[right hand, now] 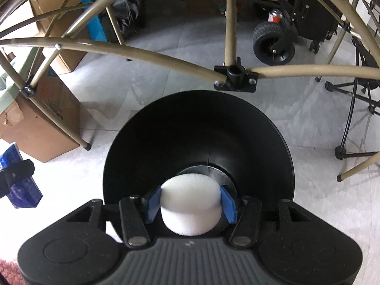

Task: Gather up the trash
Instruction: 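Open the right gripper to drop the white sponge into the bin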

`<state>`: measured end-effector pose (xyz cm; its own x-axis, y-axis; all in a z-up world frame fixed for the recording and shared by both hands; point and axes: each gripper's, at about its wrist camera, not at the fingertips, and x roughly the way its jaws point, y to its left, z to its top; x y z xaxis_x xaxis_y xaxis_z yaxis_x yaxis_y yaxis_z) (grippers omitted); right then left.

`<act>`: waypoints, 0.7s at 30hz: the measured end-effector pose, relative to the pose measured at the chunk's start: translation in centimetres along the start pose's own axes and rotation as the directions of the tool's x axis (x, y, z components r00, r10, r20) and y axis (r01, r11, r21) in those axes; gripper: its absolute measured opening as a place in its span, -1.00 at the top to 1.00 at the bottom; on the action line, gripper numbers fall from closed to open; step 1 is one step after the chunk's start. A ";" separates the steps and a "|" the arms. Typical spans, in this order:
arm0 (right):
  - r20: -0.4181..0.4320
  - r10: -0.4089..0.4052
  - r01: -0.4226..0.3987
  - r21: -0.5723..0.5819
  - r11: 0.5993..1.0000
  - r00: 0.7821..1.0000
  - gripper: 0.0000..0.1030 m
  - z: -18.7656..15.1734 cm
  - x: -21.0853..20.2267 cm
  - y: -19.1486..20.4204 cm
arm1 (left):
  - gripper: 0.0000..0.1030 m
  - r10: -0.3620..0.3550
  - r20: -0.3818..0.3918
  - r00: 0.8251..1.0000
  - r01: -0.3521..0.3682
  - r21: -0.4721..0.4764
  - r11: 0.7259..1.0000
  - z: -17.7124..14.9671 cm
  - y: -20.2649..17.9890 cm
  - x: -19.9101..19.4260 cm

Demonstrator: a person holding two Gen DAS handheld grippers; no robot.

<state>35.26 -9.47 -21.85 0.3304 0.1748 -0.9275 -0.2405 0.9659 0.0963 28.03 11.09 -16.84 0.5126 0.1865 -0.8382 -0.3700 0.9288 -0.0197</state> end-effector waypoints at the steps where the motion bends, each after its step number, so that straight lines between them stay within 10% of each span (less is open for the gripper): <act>1: 0.001 0.000 0.000 0.005 1.000 1.000 -0.08 0.0 0.0 -0.1 | -0.02 0.000 0.001 1.000 0.000 0.001 1.000 0.0 0.0 0.0; 6: -0.018 0.023 -0.022 0.041 0.999 1.000 -0.85 0.4 0.3 -0.9 | -0.01 0.002 0.003 1.000 -0.002 0.003 1.000 -0.1 0.1 -0.1; 21: -0.012 0.024 -0.024 0.021 0.999 1.000 -1.00 0.3 -0.3 -0.4 | -0.02 -0.003 0.004 1.000 0.003 0.007 1.000 -0.1 0.2 -0.2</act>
<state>35.50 -9.86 -21.53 0.3137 0.1959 -0.9291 -0.2295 0.9651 0.1260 27.74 11.20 -16.75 0.5163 0.1849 -0.8362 -0.3634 0.9315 -0.0184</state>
